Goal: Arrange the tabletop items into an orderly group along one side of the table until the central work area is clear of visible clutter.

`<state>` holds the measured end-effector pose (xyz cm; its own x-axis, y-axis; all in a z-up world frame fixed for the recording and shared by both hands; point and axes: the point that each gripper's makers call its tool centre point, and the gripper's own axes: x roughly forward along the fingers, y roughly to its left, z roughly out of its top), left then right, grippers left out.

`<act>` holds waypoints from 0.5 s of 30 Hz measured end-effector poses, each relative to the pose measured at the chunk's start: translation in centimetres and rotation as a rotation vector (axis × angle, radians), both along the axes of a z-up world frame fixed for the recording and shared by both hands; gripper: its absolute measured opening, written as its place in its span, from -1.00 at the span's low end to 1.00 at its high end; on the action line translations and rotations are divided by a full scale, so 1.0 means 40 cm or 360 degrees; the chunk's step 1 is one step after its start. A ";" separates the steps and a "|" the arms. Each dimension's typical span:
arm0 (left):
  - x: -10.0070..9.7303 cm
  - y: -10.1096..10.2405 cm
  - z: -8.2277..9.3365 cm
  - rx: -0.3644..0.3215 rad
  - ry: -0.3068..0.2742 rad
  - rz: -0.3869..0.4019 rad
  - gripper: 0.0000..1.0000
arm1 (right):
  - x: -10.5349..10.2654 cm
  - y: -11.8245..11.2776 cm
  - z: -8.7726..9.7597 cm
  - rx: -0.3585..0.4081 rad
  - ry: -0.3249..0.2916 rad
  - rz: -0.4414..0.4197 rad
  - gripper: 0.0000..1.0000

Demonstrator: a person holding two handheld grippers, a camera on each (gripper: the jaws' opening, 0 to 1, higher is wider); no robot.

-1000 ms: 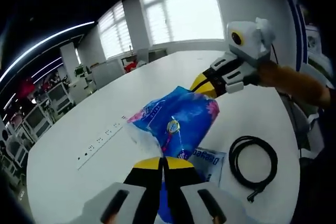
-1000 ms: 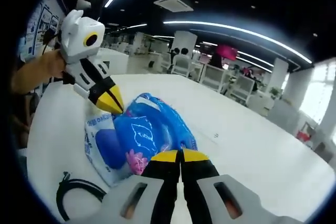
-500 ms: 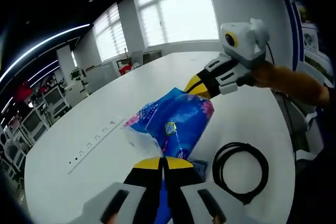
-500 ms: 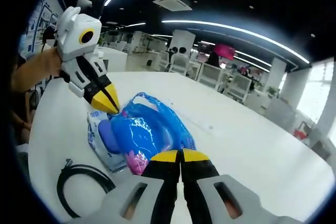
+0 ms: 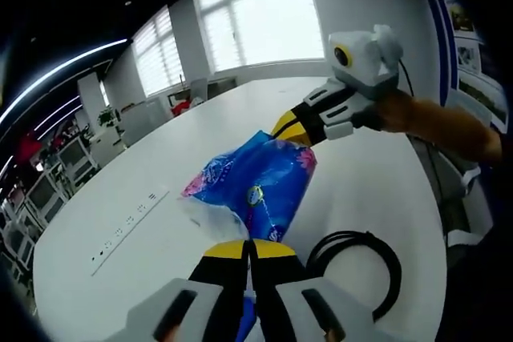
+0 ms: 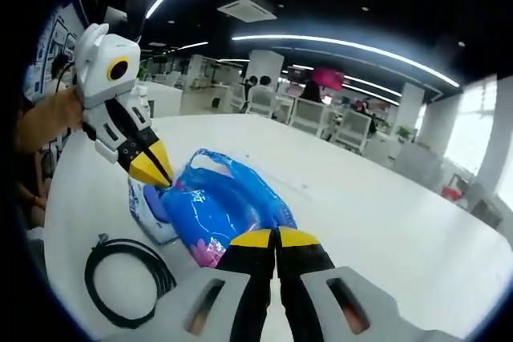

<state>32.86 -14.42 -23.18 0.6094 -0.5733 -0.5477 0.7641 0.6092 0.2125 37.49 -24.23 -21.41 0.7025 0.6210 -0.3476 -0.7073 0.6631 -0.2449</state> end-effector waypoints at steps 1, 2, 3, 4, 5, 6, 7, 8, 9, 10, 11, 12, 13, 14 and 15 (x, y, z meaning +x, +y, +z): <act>-0.001 -0.008 -0.003 0.0005 0.0003 -0.0007 -1.00 | -0.003 -0.001 -0.003 -0.0001 0.0002 -0.0001 -1.00; -0.002 -0.017 -0.007 0.0010 0.0006 -0.0012 -1.00 | -0.009 -0.006 -0.008 -0.0003 0.0004 -0.0006 -1.00; -0.003 -0.023 -0.009 0.0013 0.0009 -0.0019 -1.00 | -0.011 -0.012 -0.009 -0.0003 0.0003 -0.0011 -1.00; -0.004 -0.032 -0.009 0.0010 0.0011 -0.0025 -1.00 | -0.012 -0.029 -0.006 -0.0001 0.0004 -0.0020 -1.00; -0.006 -0.039 -0.011 0.0009 0.0011 -0.0028 -1.00 | -0.012 -0.036 -0.007 0.0001 0.0004 -0.0024 -1.00; -0.008 -0.047 -0.011 0.0013 0.0010 -0.0036 -1.00 | -0.011 -0.045 -0.010 -0.0001 0.0005 -0.0029 -1.00; -0.008 -0.052 -0.012 0.0012 0.0011 -0.0042 -1.00 | -0.011 -0.051 -0.011 0.0000 0.0004 -0.0033 -1.00; -0.009 -0.055 -0.013 0.0013 0.0012 -0.0046 -1.00 | -0.010 -0.059 -0.014 0.0001 0.0006 -0.0039 -1.00; -0.008 -0.061 -0.013 0.0012 0.0010 -0.0050 -1.00 | -0.009 -0.064 -0.015 0.0002 0.0005 -0.0044 -1.00; -0.008 -0.064 -0.014 0.0013 0.0010 -0.0055 -1.00 | -0.009 -0.068 -0.016 0.0006 0.0004 -0.0047 -1.00; -0.008 -0.069 -0.014 0.0011 0.0009 -0.0057 -1.00 | -0.010 -0.072 -0.018 0.0004 0.0005 -0.0051 -1.00; -0.009 -0.070 -0.013 0.0011 0.0008 -0.0059 -1.00 | -0.009 -0.075 -0.018 0.0005 0.0003 -0.0054 -1.00; -0.010 -0.071 -0.013 0.0011 0.0008 -0.0062 -1.00 | -0.009 -0.076 -0.019 0.0007 0.0005 -0.0055 -1.00; -0.012 -0.074 -0.014 0.0007 0.0010 -0.0067 -1.00 | -0.007 -0.077 -0.019 0.0005 0.0003 -0.0059 -1.00; -0.015 -0.077 -0.016 0.0010 0.0010 -0.0072 -1.00 | -0.006 -0.079 -0.021 0.0008 0.0007 -0.0062 -1.00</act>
